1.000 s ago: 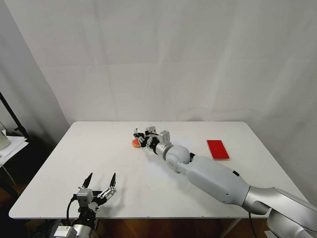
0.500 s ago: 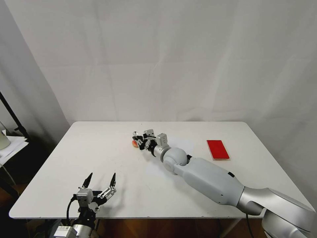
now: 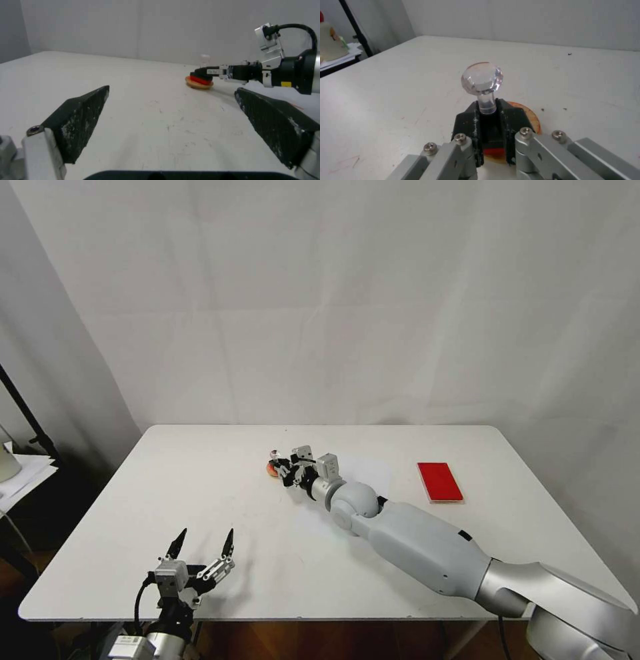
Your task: Pick up the stamp from the ink pad and place it onto another ink pad.
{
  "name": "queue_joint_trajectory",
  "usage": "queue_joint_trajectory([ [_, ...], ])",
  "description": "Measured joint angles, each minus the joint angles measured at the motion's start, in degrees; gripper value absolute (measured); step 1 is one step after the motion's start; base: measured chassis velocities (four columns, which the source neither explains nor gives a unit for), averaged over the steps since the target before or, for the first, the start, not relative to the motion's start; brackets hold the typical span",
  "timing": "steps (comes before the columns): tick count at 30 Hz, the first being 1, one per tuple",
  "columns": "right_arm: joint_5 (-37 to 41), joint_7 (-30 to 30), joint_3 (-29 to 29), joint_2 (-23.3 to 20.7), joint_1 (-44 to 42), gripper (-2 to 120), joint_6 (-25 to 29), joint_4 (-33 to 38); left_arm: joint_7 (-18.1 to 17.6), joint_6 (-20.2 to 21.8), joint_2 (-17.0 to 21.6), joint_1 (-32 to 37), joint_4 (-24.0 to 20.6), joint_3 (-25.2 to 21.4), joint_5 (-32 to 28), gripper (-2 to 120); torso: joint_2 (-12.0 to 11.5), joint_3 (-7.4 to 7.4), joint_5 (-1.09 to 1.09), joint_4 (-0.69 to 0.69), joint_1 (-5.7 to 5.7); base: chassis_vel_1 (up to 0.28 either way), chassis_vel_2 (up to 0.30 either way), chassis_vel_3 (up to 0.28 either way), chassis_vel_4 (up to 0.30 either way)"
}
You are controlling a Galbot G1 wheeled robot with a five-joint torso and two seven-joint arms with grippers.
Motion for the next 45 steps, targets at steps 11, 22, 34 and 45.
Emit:
queue_joint_trajectory([
  [11,-0.22,0.05,0.34,-0.26,-0.16,51,0.18,0.25,0.0,0.0,0.0,0.0,0.0,0.0,0.0,100,0.0,0.0,0.0,0.0,0.0,0.0,0.0,0.0,0.0],
  [22,-2.14,0.05,0.18,-4.19,-1.09,88,-0.11,5.49,0.0,0.0,0.0,0.0,0.0,0.0,0.0,100,0.0,0.0,0.01,0.02,0.0,0.0,0.0,0.0,0.0],
  [34,-20.32,5.24,9.98,-26.15,-15.75,114,6.08,31.82,-0.01,0.0,0.01,0.0,0.0,0.0,0.0,100,0.01,0.0,0.04,0.0,-0.01,0.0,0.0,0.0,0.0],
  [45,-19.79,13.08,41.46,-33.69,-50.07,111,15.84,44.41,0.0,0.0,0.0,0.0,0.0,0.0,0.0,100,0.01,-0.01,0.01,0.01,-0.01,0.0,0.0,0.0,0.0],
])
